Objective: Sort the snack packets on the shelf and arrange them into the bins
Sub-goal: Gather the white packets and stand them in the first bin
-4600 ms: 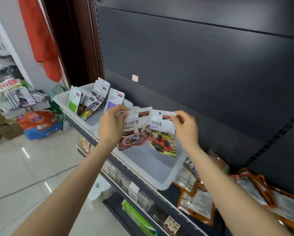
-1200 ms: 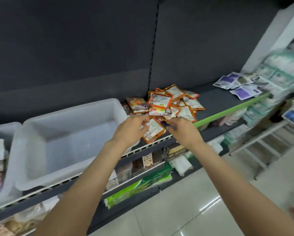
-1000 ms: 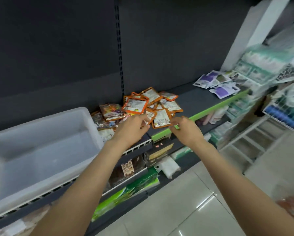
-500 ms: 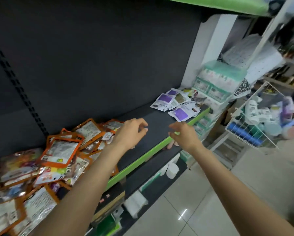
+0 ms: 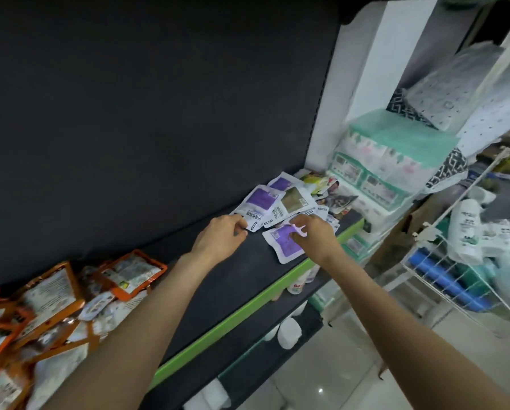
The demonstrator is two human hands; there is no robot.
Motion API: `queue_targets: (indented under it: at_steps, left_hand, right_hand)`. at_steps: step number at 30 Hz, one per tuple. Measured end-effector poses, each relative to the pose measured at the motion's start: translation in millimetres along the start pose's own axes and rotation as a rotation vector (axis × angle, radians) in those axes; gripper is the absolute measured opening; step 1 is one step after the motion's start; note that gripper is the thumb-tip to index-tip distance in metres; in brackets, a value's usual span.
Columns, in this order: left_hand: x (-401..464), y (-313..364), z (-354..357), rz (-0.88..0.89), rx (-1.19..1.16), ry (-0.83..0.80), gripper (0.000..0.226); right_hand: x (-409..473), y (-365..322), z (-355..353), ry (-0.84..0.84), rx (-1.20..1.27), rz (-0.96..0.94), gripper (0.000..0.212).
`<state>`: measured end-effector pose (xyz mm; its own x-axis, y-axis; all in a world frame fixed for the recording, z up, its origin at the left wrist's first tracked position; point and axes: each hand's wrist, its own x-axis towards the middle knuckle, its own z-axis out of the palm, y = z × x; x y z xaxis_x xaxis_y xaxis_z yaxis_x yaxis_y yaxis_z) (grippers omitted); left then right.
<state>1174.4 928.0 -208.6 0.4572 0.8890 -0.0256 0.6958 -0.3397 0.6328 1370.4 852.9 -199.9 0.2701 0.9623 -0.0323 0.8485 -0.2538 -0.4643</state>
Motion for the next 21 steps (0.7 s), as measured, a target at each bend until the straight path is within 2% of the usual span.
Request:
queue_targets:
  at_steps: [8,10,13,16,19,21]
  left_hand:
    - [76.8,2.4,57.4,-0.134,0.114,0.013,0.032]
    - [90.0,-3.8,65.3,-0.155,0.15,0.022,0.043]
    - [107.9,-16.7,82.0,-0.166,0.161,-0.046,0.069]
    - [121.7,-31.9,96.4,-0.171,0.245,-0.142,0.087]
    - [124.1,-41.9,102.3,-0.196,0.439,-0.216,0.08]
    - [114.1,-45.4,108.1,-0.229,0.548,-0.161,0.069]
  right_hand:
    - [93.9,63.3,-8.0,-0.125,-0.033,-0.143,0.04]
    - [113.3,71.1,-5.0,-0.162,-0.058,-0.171,0.039]
    - [134.6,81.8,3.5,-0.21,-0.094,-0.204,0.039]
    - [150.4,88.1,13.1,-0.244,-0.131,-0.256,0.054]
    - [163.7,92.6,20.1,-0.312,-0.214,-0.295,0.067]
    - [167.3,97.3,23.9,-0.345,-0.267,-0.289,0.069]
